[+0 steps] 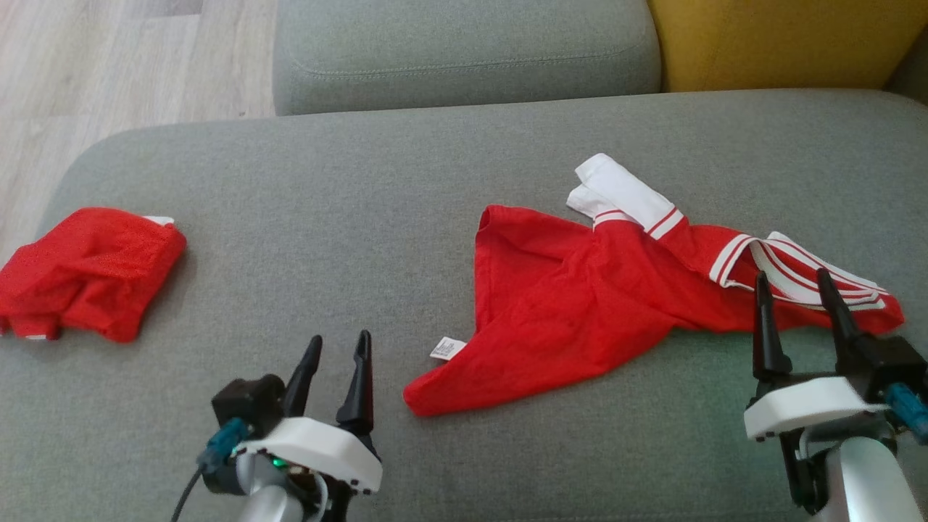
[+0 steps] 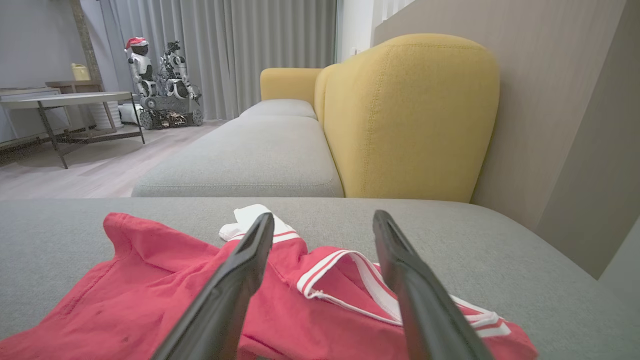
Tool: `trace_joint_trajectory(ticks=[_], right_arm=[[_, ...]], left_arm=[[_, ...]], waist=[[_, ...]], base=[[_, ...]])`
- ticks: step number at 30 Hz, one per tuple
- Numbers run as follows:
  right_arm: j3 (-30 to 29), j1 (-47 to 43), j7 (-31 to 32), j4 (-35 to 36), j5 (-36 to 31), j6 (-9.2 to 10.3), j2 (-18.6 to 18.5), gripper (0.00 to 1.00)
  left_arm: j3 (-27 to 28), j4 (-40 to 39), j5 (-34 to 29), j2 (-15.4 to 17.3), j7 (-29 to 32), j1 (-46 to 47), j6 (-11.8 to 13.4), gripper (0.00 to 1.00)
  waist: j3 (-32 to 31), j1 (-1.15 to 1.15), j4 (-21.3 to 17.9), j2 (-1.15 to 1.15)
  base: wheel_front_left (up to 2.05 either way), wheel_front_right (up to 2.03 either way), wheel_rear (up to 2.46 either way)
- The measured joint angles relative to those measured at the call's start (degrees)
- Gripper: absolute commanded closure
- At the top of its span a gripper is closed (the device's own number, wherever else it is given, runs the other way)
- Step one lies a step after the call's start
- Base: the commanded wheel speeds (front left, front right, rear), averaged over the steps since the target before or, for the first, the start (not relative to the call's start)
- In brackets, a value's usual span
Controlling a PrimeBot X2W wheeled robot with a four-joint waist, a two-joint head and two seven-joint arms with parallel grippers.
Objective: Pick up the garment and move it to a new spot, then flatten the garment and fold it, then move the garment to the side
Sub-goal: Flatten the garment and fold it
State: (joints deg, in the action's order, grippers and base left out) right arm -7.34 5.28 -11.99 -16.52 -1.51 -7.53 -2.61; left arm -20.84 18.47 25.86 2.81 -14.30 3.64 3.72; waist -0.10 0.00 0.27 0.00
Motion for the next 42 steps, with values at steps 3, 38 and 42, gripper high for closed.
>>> trace_joint_trajectory(ticks=[3, 38, 42], right_arm=[[0.1, 0.0, 0.5, 1.7, 0.0, 0.00, 0.0, 0.00], [0.7, 1.6, 1.9, 3.7, 1.0, 0.00, 0.0, 0.00], [0.6, 1.6, 1.9, 3.6, 1.0, 0.00, 0.0, 0.00]], left_arm=[[-0.8, 0.7, 0.0, 0.0, 0.0, 0.0, -0.2, 0.00], [-15.3, 24.0, -9.0, 0.5, 2.0, 12.4, -6.5, 1.00], [-13.6, 23.5, -9.0, 0.5, 1.1, 13.2, -3.6, 1.00]], waist=[[0.2, 0.00, -0.2, 0.00], [4.7, 0.00, -2.7, 0.00], [4.6, 0.00, -2.2, 0.00]], base=[[0.00, 0.00, 0.00], [0.00, 0.00, 0.00], [0.00, 0.00, 0.00]])
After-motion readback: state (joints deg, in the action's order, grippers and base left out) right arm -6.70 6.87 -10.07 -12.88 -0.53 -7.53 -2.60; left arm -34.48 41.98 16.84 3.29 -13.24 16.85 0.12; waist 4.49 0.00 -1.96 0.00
